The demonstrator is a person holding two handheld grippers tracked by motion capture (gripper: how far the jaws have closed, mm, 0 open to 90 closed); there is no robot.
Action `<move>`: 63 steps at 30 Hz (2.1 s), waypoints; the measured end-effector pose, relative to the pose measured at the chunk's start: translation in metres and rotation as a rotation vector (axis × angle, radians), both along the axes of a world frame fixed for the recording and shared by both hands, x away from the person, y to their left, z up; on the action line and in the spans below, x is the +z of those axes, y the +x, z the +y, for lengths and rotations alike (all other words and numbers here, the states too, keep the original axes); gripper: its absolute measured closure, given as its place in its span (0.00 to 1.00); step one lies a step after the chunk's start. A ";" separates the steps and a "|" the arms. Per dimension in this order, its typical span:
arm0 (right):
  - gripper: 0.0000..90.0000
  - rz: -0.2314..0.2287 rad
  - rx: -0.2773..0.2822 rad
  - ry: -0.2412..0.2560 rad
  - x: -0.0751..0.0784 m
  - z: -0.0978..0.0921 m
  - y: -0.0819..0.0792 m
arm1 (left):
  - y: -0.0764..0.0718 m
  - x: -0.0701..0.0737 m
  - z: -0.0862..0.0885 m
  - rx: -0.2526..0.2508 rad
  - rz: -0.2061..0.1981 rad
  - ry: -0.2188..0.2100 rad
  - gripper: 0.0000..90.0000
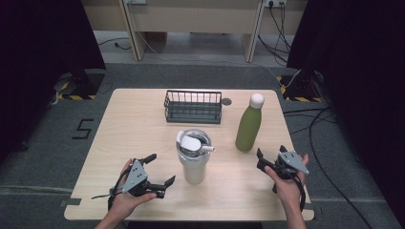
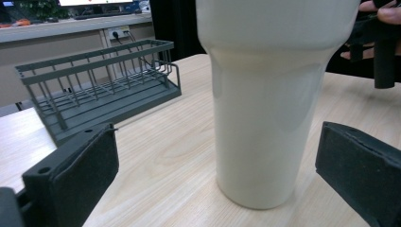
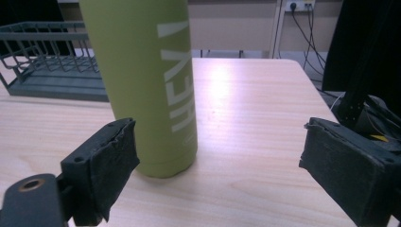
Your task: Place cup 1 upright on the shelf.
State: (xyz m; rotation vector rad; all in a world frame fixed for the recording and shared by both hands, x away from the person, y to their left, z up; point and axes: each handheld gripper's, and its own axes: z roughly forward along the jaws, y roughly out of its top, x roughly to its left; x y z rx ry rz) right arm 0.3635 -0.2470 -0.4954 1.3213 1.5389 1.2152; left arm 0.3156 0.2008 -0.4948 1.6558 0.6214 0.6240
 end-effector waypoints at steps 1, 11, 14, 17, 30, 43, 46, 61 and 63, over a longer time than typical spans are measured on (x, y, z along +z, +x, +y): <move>0.13 0.004 0.002 -0.005 -0.001 0.001 0.000 | 0.000 0.001 -0.001 -0.005 -0.001 -0.002 0.00; 0.13 0.009 0.015 -0.012 0.001 0.008 0.001 | 0.002 0.002 -0.011 -0.073 0.004 -0.026 0.04; 0.13 0.005 0.027 -0.015 0.003 0.010 0.001 | 0.004 0.003 -0.015 -0.092 -0.001 -0.025 0.10; 0.14 0.001 0.025 -0.015 0.004 0.009 0.002 | 0.006 0.003 -0.020 -0.104 -0.002 -0.021 0.12; 0.14 0.014 0.032 -0.015 0.002 0.010 0.002 | 0.021 0.001 -0.040 -0.145 0.012 -0.003 0.09; 0.15 0.034 0.035 -0.022 -0.002 0.010 0.004 | 0.038 -0.002 -0.066 -0.166 0.023 0.002 0.04; 0.15 0.031 0.037 -0.022 -0.001 0.010 0.004 | 0.042 -0.001 -0.069 -0.163 0.026 -0.005 0.05; 0.16 0.038 0.034 -0.016 -0.002 0.009 0.005 | 0.046 -0.003 -0.077 -0.160 0.031 -0.020 0.09; 0.16 0.039 0.034 -0.016 -0.003 0.010 0.005 | 0.047 -0.004 -0.078 -0.159 0.035 -0.021 0.09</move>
